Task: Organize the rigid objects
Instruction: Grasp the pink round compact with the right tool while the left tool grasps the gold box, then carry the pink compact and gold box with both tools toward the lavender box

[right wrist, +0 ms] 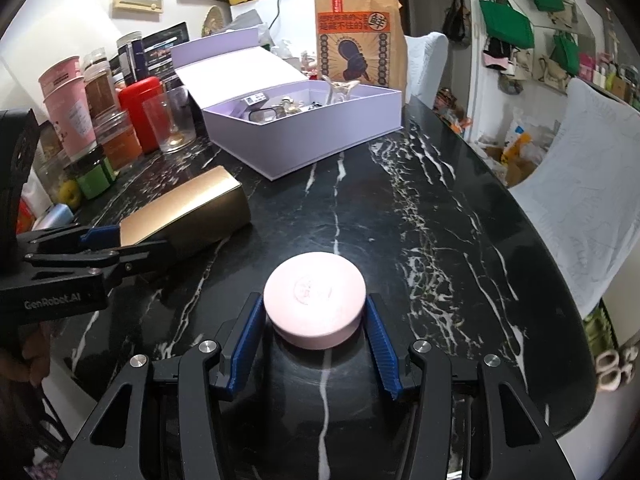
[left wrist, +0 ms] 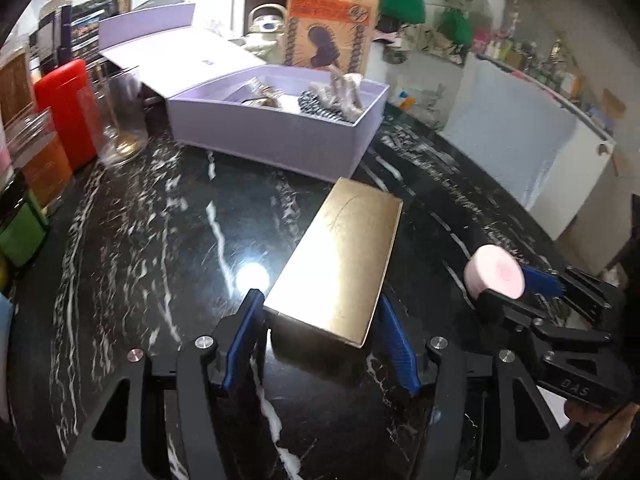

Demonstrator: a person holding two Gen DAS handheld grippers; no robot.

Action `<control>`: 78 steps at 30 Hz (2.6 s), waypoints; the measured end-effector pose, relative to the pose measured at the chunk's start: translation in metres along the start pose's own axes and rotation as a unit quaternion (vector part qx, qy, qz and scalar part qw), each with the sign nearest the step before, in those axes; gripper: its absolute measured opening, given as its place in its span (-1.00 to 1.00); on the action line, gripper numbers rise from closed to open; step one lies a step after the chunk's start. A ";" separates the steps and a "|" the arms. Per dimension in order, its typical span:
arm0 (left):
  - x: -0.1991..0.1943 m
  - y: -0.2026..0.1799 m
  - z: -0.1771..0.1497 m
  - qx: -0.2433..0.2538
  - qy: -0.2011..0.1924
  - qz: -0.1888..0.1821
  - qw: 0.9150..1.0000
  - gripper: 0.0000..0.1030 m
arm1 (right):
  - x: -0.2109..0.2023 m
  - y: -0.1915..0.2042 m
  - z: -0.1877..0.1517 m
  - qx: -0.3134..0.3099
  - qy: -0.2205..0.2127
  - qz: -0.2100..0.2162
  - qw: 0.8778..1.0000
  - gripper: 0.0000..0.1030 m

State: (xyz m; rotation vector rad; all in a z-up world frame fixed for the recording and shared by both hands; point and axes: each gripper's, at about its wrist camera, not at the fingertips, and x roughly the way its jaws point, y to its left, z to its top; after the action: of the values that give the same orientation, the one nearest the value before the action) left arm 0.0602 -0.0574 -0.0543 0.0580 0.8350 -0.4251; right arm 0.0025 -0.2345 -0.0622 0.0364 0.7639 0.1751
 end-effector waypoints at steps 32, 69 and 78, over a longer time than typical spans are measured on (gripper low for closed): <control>0.024 -0.011 0.012 0.025 0.019 -0.008 0.999 -0.15 | 0.011 0.004 0.005 0.001 -0.034 -0.013 0.999 -0.02; -0.026 0.014 0.028 -0.006 0.028 -0.079 0.996 -0.16 | -0.001 0.038 0.028 -0.023 -0.003 0.067 0.998 -0.03; -0.017 0.030 0.048 -0.018 0.034 -0.065 0.997 -0.16 | 0.003 0.041 0.045 -0.043 -0.003 0.060 0.997 -0.03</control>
State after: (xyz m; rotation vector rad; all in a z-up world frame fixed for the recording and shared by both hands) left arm 0.0963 -0.0343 -0.0133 -0.0150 0.9155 -0.5333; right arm 0.0300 -0.1923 -0.0281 0.0004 0.7474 0.3213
